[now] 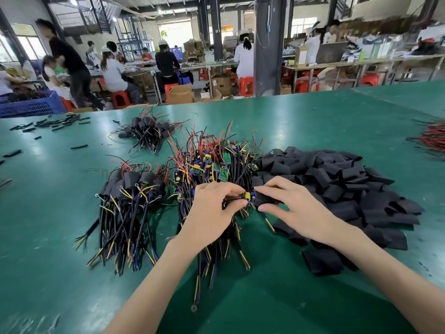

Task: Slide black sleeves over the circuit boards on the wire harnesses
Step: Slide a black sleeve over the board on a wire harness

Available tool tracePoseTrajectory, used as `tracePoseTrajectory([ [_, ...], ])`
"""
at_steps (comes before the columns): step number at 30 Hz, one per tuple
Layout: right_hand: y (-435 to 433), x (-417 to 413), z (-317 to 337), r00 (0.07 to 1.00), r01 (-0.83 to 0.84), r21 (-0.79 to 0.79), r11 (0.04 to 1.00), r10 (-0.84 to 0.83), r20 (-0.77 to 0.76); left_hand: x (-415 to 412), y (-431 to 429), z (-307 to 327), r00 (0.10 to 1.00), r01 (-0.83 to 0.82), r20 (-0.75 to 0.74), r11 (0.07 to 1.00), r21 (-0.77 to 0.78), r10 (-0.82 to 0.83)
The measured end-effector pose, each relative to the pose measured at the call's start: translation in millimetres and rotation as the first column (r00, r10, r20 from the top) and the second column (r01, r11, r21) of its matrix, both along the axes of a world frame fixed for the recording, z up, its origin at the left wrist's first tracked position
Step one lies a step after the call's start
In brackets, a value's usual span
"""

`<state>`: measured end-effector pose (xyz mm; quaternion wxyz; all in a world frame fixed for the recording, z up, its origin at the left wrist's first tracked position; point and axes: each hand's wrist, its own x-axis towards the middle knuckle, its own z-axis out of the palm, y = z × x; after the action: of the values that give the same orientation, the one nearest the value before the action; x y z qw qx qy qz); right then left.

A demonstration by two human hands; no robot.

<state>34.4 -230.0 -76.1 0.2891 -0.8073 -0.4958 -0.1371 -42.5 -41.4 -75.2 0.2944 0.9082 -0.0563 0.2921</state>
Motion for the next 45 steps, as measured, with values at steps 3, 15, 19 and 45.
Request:
tracePoseTrajectory([
  [3,-0.6,0.6,0.0,1.0,0.0,-0.04,0.999,0.001,0.031,0.6,-1.6,-2.0,1.0,0.001,-0.002,1.0,0.002,-0.001],
  [15,-4.7,0.0,2.6,0.992,0.002,-0.136,0.991,0.015,0.128,0.9,-3.1,-5.6,1.0,-0.004,-0.023,1.0,-0.001,0.004],
  [19,-4.9,1.9,2.7,0.996,-0.012,-0.121,0.993,0.023,0.087,0.6,-4.5,-6.3,1.0,0.007,-0.022,1.0,0.01,-0.007],
  [45,1.1,-9.7,3.3,0.999,0.011,-0.123,0.992,-0.005,0.055,-2.2,-2.5,-1.7,0.995,0.056,-0.081,0.998,-0.033,-0.058],
])
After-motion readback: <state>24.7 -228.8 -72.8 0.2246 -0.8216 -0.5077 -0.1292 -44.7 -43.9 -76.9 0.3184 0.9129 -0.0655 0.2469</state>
